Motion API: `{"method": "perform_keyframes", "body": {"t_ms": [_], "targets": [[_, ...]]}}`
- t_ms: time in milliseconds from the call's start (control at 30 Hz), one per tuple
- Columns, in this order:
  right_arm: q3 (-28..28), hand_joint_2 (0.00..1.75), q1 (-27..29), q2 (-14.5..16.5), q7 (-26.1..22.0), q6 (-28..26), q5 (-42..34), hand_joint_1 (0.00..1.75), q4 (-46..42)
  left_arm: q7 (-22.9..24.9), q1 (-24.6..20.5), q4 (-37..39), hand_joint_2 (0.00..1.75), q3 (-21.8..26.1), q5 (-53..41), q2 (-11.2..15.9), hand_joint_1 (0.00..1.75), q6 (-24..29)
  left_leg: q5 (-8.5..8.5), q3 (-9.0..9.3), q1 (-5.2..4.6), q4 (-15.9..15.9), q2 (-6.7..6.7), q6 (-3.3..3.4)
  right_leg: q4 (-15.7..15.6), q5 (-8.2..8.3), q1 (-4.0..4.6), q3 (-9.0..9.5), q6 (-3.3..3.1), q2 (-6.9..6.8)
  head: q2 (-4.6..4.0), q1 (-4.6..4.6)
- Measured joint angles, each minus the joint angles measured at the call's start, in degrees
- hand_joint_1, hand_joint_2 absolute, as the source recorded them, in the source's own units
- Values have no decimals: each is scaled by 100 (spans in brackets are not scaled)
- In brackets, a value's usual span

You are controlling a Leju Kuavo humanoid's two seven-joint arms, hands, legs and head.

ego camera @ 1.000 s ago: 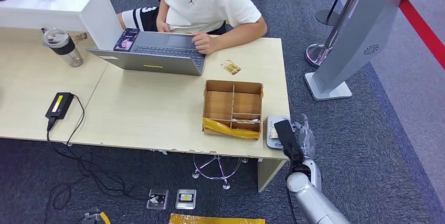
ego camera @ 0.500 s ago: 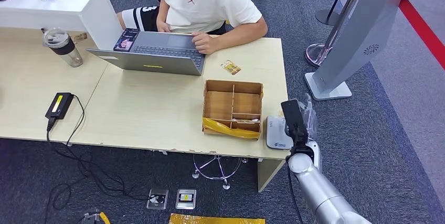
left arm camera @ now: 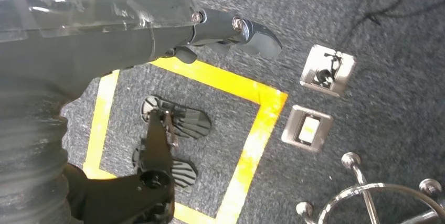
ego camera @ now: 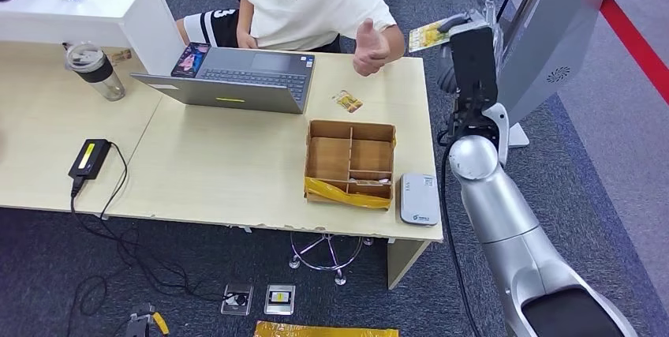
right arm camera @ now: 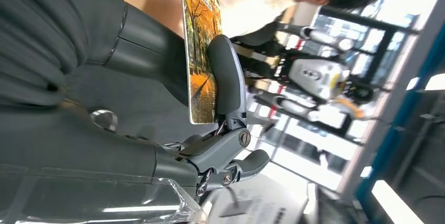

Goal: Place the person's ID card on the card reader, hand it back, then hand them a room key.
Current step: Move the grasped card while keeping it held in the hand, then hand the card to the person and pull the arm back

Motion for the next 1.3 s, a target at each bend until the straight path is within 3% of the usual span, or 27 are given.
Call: {"method": "perform_keyframes", "body": {"t_ms": [100, 267, 533, 567, 667, 700, 733, 767, 867, 900, 1000, 1167, 1300], "targets": [[74, 175, -336, 162, 46, 281, 487, 175, 165, 106, -118, -2, 175, -4, -117, -13, 0, -16, 1, 0, 0, 0, 0, -1, 1, 0, 0, -1, 0, 1, 0, -1], [311, 175, -821, 388, 462, 596, 1339, 175, 1170, 267, -354, -28, 175, -35, -378, -60, 0, -6, 4, -2, 1, 0, -9, 1, 0, 0, 1, 0, 0, -11, 0, 1], [686, 175, -1213, 427, 1084, 727, 2373, 175, 2406, 417, -613, -47, 175, -163, -706, -148, 0, -43, 4, -3, 0, 3, -11, 1, -3, 0, 0, -3, 0, -10, 0, 1], [701, 175, -1225, 421, 1112, 730, 2433, 145, 2477, 434, -630, -48, 175, -172, -730, -156, 0, -45, 3, -4, 0, 3, -10, 1, -3, 0, 0, -5, 0, -8, 0, 1], [750, 175, -1289, 395, 1173, 726, 2595, 14, 2692, 448, -679, -49, 175, -185, -772, -179, 0, -45, 3, -4, 0, 3, -8, 1, -3, 0, 0, -8, 0, -5, 0, 0], [763, 175, -1309, 385, 1201, 715, 2649, 0, 2762, 448, -693, -49, 175, -186, -781, -186, 0, -44, 3, -3, 0, 3, -7, 1, -3, 0, 0, -8, 0, -4, 0, -1], [769, 175, -1318, 376, 1231, 701, 2696, 0, 2822, 448, -701, -50, 175, -187, -791, -192, 0, -41, 3, -3, 0, 3, -7, 1, -3, 0, 0, -8, 0, -3, 0, -1], [775, 131, -1322, 364, 1263, 684, 2732, 0, 2874, 448, -707, -50, 175, -187, -801, -198, 0, -37, 3, -3, 0, 3, -6, 1, -3, 0, 0, -9, 0, -2, 0, -1], [798, 131, -1321, 327, 1307, 609, 2746, 0, 3001, 448, -713, -50, 175, -187, -820, -212, 0, -16, 3, -3, 0, 3, -4, 1, -3, 0, 0, -10, 0, 1, 0, 0], [804, 175, -1321, 318, 1291, 574, 2702, 0, 3033, 448, -716, -50, 175, -187, -822, -214, 0, -7, 3, -3, 0, 3, -2, 1, -3, 1, 0, -10, 0, 3, 0, 1], [798, 175, -1321, 295, 1122, 457, 2427, 0, 3096, 448, -728, -50, 175, -187, -828, -220, 0, 7, 3, -2, 0, 3, 0, 1, -2, 3, 0, -10, 1, 6, 0, 0], [633, 175, -1289, 285, 388, 441, 1516, 0, 3048, 448, -730, -50, 175, -187, -828, -222, 0, -18, 3, -1, 0, 3, 2, 1, -2, 3, 1, -9, 0, 7, 0, -1], [573, 175, -955, 245, 442, 864, 1097, 0, 2441, 446, -720, -50, 175, -185, -764, -222, 0, -72, 3, 2, 1, 4, 3, 1, -3, 3, 1, -9, 0, 8, 0, 0]]}}
